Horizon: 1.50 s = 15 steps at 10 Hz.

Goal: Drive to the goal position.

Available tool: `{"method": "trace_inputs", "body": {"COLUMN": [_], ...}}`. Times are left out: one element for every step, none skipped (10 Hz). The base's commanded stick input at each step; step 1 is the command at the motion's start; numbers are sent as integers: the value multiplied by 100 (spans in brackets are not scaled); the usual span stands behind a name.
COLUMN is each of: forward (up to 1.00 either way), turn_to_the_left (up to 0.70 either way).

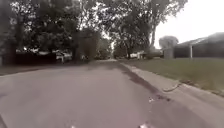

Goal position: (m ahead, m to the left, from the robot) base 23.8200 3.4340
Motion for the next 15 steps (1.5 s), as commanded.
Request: {"method": "trace_inputs", "body": {"forward": [70, 70, 70, 70, 70, 70, 70, 70, 70, 70, 70, 70, 70, 70, 70], "turn_to_the_left": [0, 0, 0, 0, 0, 0, 0, 0, 0, 0, 0, -15, -21, 0, 0]}}
